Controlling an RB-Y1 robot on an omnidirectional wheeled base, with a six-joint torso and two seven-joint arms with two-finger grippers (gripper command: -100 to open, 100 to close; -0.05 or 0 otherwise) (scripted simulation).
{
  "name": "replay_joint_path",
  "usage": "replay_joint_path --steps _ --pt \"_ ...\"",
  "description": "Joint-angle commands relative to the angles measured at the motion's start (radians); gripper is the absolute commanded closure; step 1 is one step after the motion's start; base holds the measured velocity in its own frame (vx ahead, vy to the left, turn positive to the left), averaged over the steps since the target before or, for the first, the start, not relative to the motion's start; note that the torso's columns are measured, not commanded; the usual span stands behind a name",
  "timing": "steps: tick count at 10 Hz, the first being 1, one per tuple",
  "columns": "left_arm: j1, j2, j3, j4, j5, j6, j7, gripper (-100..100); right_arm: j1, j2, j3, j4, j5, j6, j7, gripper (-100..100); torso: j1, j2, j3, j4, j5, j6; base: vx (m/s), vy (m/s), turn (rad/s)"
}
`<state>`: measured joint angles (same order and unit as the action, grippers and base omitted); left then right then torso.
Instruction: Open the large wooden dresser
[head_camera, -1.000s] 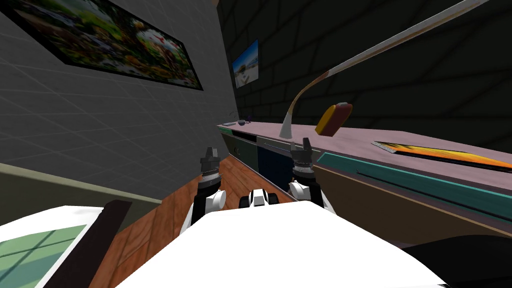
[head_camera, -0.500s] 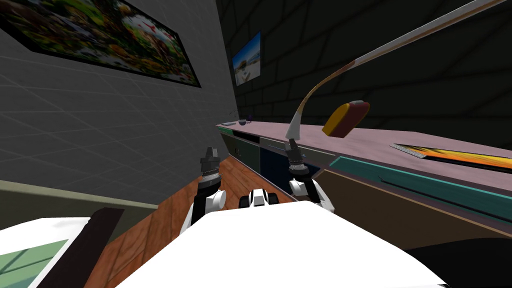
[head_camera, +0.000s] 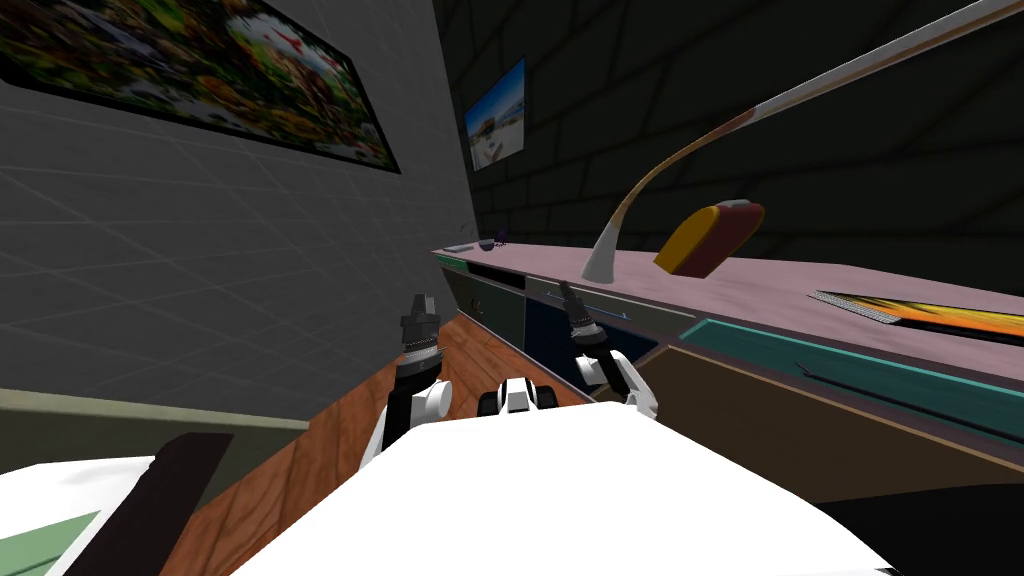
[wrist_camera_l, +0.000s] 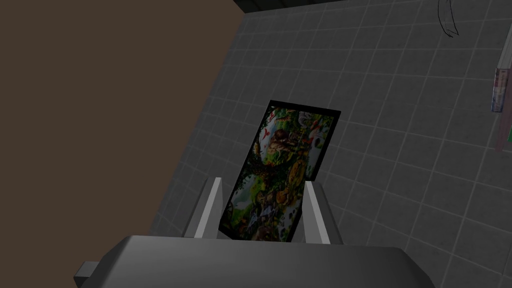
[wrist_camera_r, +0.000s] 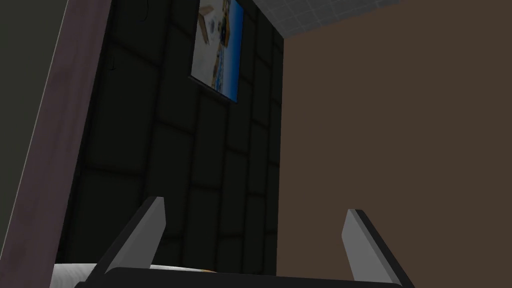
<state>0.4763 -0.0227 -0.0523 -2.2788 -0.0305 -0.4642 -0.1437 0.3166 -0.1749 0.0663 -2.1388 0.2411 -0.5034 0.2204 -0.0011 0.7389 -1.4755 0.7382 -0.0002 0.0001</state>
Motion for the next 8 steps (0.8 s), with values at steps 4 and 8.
replay_joint_path --steps 4,8 --pt "0.000 0.000 0.000 0.000 0.000 0.000 0.000 0 -0.074 -0.032 0.018 0.065 0.156 0.059 0.111 -100 0.001 -0.001 0.000 0.000 0.000 0.000 0.064 0.083 -0.027" --pt "0.000 0.000 0.000 0.000 0.000 0.000 0.000 0 -0.128 -0.046 0.031 0.113 0.265 0.099 0.187 -100 0.000 -0.001 -0.001 0.000 0.000 0.000 0.059 0.082 -0.028"
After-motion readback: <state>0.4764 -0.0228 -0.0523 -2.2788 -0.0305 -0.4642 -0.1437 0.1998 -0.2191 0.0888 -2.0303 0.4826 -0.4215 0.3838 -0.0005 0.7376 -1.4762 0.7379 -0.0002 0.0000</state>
